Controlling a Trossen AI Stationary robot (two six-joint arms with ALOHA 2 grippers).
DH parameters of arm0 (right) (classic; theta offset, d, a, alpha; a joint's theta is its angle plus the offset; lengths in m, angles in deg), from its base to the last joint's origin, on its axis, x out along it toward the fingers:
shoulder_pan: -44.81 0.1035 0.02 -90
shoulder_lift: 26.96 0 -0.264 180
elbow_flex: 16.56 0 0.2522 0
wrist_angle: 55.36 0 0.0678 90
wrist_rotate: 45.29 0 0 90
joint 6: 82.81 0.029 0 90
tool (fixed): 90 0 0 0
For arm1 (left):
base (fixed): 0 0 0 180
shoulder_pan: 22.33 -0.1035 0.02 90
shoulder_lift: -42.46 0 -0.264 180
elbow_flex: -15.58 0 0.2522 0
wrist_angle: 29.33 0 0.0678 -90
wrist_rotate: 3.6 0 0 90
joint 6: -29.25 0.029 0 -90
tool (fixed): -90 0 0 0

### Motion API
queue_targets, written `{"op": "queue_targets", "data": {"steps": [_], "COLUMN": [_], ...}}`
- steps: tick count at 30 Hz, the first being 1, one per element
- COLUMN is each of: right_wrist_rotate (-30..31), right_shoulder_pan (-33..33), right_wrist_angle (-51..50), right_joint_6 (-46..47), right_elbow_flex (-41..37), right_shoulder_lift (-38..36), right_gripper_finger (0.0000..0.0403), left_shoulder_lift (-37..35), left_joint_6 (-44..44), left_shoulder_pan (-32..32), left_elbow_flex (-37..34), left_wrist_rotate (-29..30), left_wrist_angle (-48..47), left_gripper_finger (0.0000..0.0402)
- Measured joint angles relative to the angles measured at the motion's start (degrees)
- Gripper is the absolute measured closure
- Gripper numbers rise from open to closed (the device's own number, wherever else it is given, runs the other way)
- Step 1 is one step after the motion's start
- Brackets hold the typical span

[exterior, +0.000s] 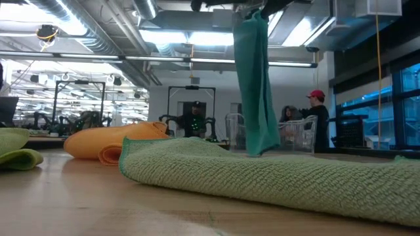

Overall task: Fold microfiber towels
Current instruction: Fold the blue microfiber cloth

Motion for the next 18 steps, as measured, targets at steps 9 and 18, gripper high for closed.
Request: {"op": "queue_targets", "data": {"steps": [9, 18], "right_wrist_rotate": [-0.1, -0.2], "right_shoulder_pan": [0.0, 0.0], "right_wrist_angle": [0.0, -0.1], "right_joint_6": [0.2, 0.1], "right_elbow_flex": [0.0, 0.0], "right_shoulder_lift": [0.0, 0.0], "right_gripper_finger": [0.0400, 0.0400], "left_shoulder_lift": [5.3, 5.9], "left_joint_6": [3.9, 3.8], "left_shoulder_pan": [-0.4, -1.0], "left_elbow_flex": [0.0, -0.1], "left_wrist_rotate": [6.6, 10.3], "left_wrist_angle": [-0.6, -2.7], "left_gripper_finger": [0.0195, 0.0208]}}
